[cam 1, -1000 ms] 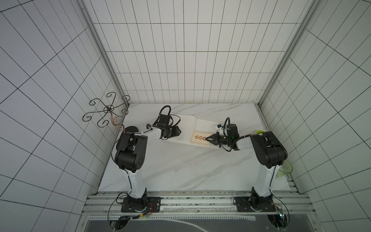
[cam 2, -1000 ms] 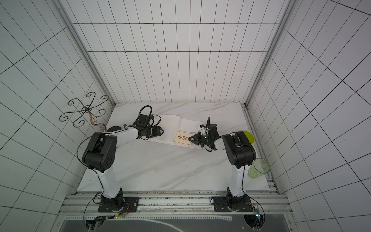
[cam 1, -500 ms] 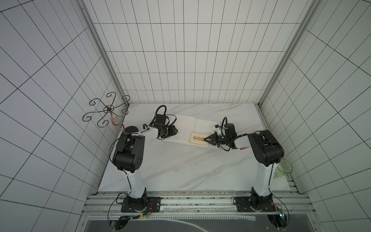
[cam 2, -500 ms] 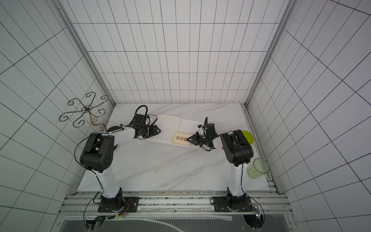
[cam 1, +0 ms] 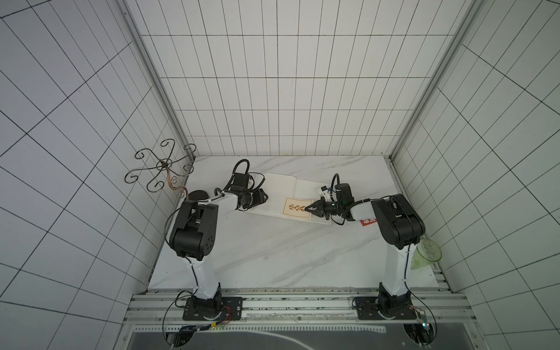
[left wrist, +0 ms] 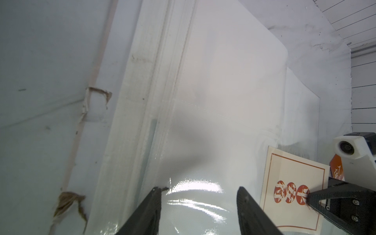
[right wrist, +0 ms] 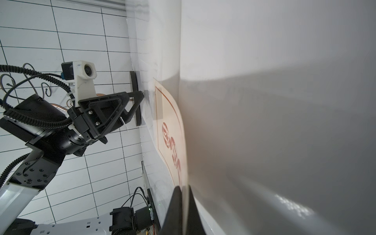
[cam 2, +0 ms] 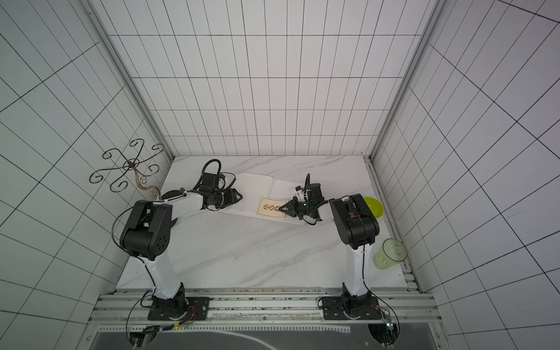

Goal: Place the photos into the photo albums
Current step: Insert the photo into the photo album.

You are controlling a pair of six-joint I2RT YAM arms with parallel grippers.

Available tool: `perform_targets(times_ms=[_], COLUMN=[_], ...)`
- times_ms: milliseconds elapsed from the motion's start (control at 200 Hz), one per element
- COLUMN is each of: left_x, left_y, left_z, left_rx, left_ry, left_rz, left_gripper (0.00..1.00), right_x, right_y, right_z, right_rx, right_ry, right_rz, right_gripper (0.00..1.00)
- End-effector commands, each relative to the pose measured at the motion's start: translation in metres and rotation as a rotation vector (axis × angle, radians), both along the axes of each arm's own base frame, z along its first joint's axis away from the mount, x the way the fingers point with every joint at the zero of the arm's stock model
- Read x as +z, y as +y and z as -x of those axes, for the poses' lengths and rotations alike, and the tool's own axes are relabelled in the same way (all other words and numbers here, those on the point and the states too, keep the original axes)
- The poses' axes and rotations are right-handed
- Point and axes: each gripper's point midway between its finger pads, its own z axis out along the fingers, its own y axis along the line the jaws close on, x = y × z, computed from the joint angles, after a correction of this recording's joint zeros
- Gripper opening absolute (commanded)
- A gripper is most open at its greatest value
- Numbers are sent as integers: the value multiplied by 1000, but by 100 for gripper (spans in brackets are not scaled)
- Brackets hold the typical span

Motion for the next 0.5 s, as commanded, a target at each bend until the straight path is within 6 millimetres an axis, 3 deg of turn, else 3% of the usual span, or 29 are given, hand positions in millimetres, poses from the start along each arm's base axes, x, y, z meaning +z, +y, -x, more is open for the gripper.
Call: perform_targets(times_ms=[0, 495], left_x=[-50, -35], left_y=[13, 19], left_z=[38, 31], left_rx=[35, 47], left_ry=[202, 167], left_rz=[-39, -17], left_gripper=[60, 60], right_x=[17, 20], right_y=[20, 49], right_z=[-14, -29], right_rx=[50, 57], right_ry=[-48, -61], right_rz=[-26, -58], right_gripper=[0, 0])
